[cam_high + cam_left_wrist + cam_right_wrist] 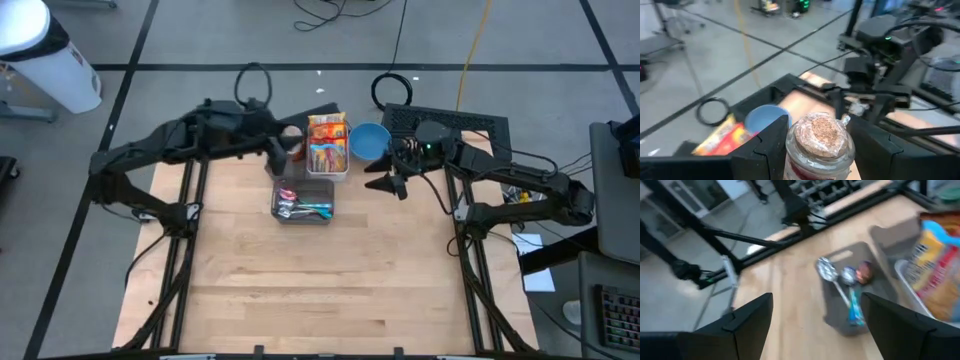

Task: Pick & Place Food Item
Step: Put the brown seasoning bottle into the top black bin

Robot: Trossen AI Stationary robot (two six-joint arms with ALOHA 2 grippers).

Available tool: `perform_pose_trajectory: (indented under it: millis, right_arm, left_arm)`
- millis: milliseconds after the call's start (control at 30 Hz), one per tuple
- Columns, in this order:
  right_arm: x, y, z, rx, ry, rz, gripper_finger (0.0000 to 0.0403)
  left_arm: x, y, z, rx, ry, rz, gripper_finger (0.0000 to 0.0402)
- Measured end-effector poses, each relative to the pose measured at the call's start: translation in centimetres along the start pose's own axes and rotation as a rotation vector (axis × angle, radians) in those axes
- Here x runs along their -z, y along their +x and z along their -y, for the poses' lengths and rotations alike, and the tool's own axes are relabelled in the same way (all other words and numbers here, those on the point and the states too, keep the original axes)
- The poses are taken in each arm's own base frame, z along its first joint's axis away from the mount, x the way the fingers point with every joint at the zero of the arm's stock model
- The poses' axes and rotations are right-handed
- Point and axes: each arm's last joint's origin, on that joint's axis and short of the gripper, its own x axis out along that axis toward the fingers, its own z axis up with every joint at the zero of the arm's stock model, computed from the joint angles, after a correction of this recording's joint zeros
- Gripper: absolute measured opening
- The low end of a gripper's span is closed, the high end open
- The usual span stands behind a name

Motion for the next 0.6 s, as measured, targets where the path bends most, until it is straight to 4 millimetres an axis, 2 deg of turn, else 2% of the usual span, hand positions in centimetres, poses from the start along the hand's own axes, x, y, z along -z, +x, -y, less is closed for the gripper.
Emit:
perform_pose_trajectory:
  millis: [67,167,233,300,600]
  right_arm:
    - [0.5,0.0,0.4,0.042,0.008,0.002,0.0293]
    - [1.2,0.0,0.7,0.065,0.024,0.015,0.0293]
    - [1.3,0.1,0.9,0.053,0.036,0.049,0.0293]
    - [1.7,0.2,1.0,0.045,0.061,0.066,0.0293]
    - [3.1,0.7,1.8,0.005,0.165,0.148,0.0293]
  left_arm:
    - [0.2,-0.9,-0.4,-0.044,0.010,-0.021,0.0183]
    - [1.1,-1.1,-0.9,-0.089,0.009,-0.012,0.0183]
    - [2.6,-0.9,-1.4,-0.104,0.000,-0.024,0.0183]
    - [3.7,-0.5,-1.6,-0.082,-0.043,0.043,0.0183]
    - [10.9,-1.0,-4.4,-0.102,-0.168,0.185,0.0183]
